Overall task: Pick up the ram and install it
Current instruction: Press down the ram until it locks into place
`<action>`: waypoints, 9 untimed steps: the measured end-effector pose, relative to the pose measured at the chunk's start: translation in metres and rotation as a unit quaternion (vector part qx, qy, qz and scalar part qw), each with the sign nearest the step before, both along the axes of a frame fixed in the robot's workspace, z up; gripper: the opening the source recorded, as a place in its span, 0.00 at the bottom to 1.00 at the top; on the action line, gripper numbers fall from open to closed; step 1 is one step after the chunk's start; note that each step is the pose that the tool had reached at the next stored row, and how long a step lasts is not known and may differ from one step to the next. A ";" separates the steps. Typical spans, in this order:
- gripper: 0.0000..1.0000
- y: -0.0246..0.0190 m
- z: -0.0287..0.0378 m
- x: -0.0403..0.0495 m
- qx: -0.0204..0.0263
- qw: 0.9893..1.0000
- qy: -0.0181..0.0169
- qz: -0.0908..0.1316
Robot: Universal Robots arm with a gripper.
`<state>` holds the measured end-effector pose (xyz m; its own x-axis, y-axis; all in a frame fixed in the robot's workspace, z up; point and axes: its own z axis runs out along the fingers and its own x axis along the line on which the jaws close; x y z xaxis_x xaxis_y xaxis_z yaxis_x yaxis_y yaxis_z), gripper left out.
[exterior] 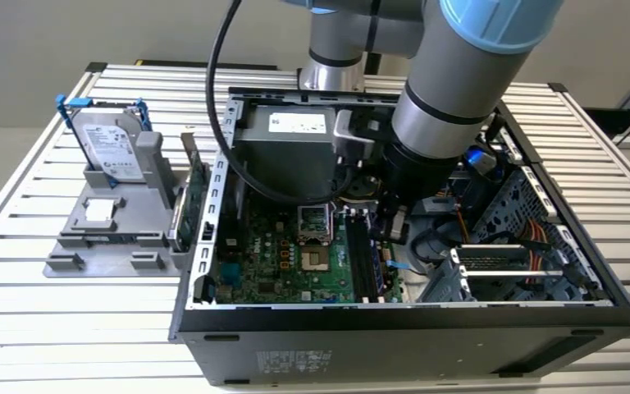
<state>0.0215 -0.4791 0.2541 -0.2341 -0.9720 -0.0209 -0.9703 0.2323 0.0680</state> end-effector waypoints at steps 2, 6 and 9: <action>0.00 0.0000 0.0000 0.0000 0.000 1.000 0.000 0.007; 0.00 0.0000 0.0000 0.0001 0.001 1.000 0.000 0.024; 0.00 0.0000 0.0000 0.0002 0.001 0.999 0.000 0.036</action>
<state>0.0217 -0.4791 0.2541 -0.1638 -0.9862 -0.0230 -0.9844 0.1619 0.0685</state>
